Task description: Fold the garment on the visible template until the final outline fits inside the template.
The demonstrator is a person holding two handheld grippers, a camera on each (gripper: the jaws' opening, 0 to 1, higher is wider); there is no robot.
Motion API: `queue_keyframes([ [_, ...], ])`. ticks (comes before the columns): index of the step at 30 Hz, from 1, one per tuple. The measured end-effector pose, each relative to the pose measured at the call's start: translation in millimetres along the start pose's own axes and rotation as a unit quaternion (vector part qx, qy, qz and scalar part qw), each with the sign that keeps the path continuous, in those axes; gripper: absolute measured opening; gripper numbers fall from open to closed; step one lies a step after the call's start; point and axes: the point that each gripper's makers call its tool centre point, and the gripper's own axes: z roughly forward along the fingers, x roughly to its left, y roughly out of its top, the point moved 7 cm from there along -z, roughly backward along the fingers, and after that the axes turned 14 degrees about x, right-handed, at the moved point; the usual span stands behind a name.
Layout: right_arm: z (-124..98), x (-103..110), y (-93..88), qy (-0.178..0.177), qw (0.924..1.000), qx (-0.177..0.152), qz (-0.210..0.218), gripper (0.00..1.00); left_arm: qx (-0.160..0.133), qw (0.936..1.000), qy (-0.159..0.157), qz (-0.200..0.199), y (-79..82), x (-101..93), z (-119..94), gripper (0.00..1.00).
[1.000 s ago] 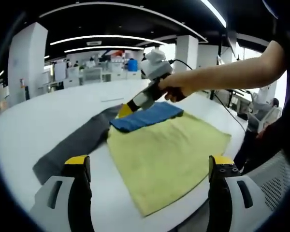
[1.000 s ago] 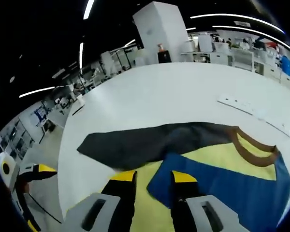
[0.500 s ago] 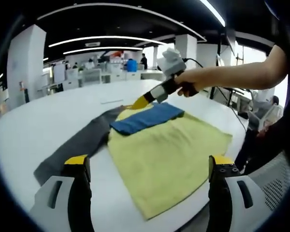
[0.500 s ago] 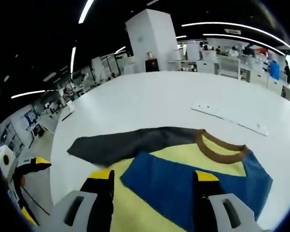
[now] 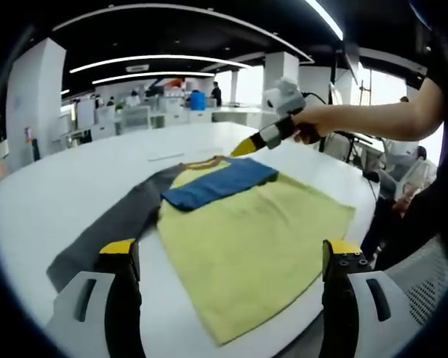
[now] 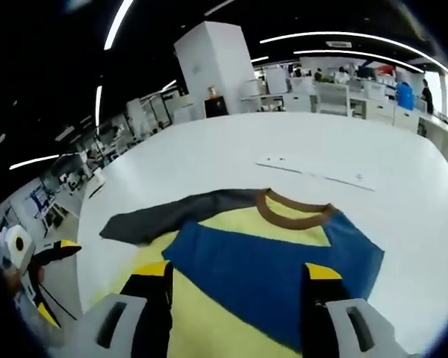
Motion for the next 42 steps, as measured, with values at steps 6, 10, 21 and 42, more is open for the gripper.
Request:
queue_keyframes([
  [6,-18,-22,-15.8,-0.019,0.9997,-0.004,0.016,0.63,0.000,1.0000,-0.003,-0.003,-0.6,-2.1,0,0.99],
  [10,-29,-40,-26.8,-0.021,0.9988,-0.006,0.044,0.59,-0.001,1.0000,-0.003,-0.004,0.0,-2.5,1,0.99],
  [21,-54,-75,-57.5,-0.053,0.9970,0.008,0.056,0.43,0.002,1.0000,-0.002,0.000,1.9,-1.7,1,0.99],
  [42,-35,-91,-104.3,-0.058,0.9945,0.053,0.069,0.19,0.002,1.0000,-0.005,0.003,5.7,-7.2,4,0.99],
])
